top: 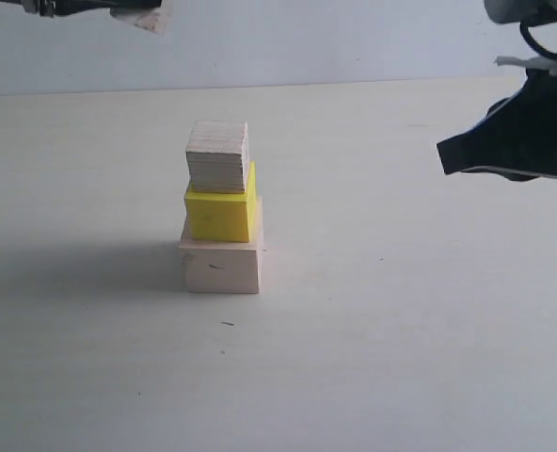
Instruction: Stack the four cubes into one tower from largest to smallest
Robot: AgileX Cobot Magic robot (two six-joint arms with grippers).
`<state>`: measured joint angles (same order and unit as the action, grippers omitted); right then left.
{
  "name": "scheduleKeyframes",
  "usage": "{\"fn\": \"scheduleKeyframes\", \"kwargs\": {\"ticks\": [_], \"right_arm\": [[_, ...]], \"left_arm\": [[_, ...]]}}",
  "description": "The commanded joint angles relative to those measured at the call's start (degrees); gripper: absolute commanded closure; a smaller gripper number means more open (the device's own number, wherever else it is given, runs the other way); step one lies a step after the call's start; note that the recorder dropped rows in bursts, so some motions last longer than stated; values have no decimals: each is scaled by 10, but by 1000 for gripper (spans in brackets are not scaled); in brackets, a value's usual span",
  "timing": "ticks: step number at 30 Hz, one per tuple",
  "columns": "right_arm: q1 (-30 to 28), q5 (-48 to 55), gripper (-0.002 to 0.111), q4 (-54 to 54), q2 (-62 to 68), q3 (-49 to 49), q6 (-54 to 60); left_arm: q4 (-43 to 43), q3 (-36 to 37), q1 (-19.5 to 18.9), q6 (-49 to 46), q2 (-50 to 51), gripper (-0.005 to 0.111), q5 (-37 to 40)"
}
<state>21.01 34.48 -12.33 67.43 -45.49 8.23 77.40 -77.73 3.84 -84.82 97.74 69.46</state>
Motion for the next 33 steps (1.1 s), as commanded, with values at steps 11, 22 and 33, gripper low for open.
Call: {"fn": "scheduleKeyframes", "kwargs": {"ticks": [11,22,33], "right_arm": [[-1,-43,108,-18,-3,23,-8],[-1,-39,108,-20,-3,23,-8],[-1,-39,108,-23,-3,23,-8]], "left_arm": [[63,1,68,-36,-64,107,5],[35,2,80,-18,-41,107,5],[9,2,100,-27,-41,107,5]]}}
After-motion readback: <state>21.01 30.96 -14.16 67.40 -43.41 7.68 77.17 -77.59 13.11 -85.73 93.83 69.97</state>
